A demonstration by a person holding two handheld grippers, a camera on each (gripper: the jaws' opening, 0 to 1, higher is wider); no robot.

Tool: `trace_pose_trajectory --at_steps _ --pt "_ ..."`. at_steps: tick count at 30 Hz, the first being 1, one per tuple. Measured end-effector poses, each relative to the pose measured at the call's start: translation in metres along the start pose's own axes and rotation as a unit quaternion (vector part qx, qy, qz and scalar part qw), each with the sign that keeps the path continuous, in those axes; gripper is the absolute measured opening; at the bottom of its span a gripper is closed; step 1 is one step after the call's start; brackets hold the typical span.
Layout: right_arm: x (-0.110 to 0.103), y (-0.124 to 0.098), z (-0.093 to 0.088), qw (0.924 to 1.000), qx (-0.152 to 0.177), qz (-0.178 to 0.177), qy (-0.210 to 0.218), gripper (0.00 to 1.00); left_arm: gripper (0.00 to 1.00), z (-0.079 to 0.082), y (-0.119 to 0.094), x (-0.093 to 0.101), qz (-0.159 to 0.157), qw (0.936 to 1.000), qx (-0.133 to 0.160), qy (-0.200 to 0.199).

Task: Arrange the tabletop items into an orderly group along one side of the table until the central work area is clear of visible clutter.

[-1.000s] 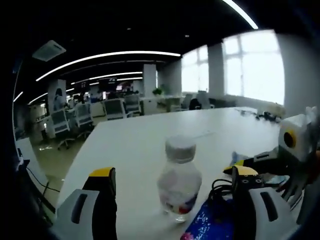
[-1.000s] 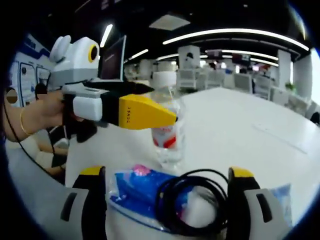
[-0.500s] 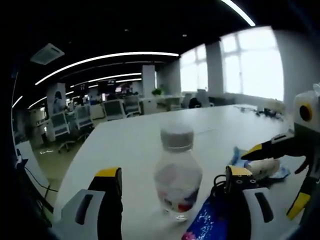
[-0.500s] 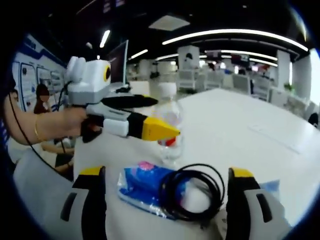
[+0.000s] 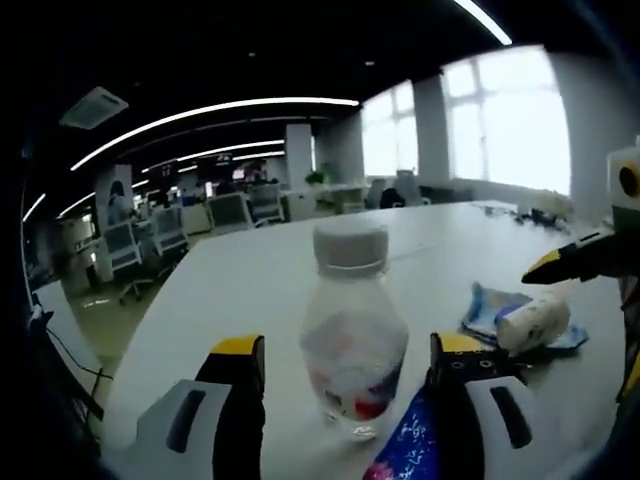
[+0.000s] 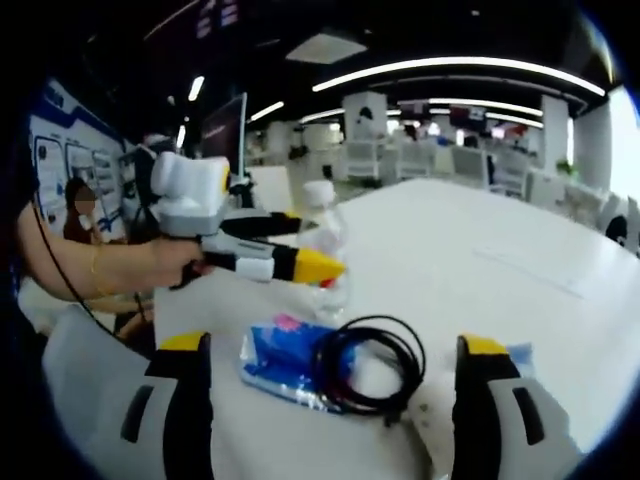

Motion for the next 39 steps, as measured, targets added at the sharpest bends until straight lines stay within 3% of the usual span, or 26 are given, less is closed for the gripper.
trace_pose_trajectory --at_steps 8,13,15,21,32,39 --pt "0.012 -0.013 -0.001 0.9997 -0.011 -0.004 -0.019 1.00 0.49 0.000 0.006 0.002 -0.017 0.9997 0.003 0.018" --pt "0.023 -0.021 0.003 0.9998 0.001 -0.020 -0.003 1.00 0.42 0.000 0.006 0.000 -0.022 0.9994 0.001 0.026" --pt "0.026 -0.024 0.006 0.9995 0.016 -0.026 0.009 1.00 0.42 0.000 0.006 -0.002 -0.025 0.9995 0.002 0.022" --pt "0.029 -0.028 0.005 0.9994 0.012 -0.033 0.002 1.00 0.41 0.000 0.006 -0.002 -0.035 0.9990 -0.002 0.028" --pt "0.023 -0.029 -0.001 0.9997 -0.007 -0.021 0.005 1.00 0.41 0.004 0.008 -0.012 -0.094 0.9943 -0.024 0.044" --pt "0.021 -0.029 0.003 0.9998 0.002 -0.014 0.013 1.00 0.41 0.005 0.010 -0.018 -0.124 0.9904 -0.032 0.052"
Point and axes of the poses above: the point that each gripper's makers call its tool centre point, and the gripper's own axes: y roughly forward along the fingers, x roughly to its right, z roughly out of its top, the point moved 9 cm from there along -y, roughly backward along the fingers, and after that the axes turned 10 degrees about -z, right-handed, at the moved point
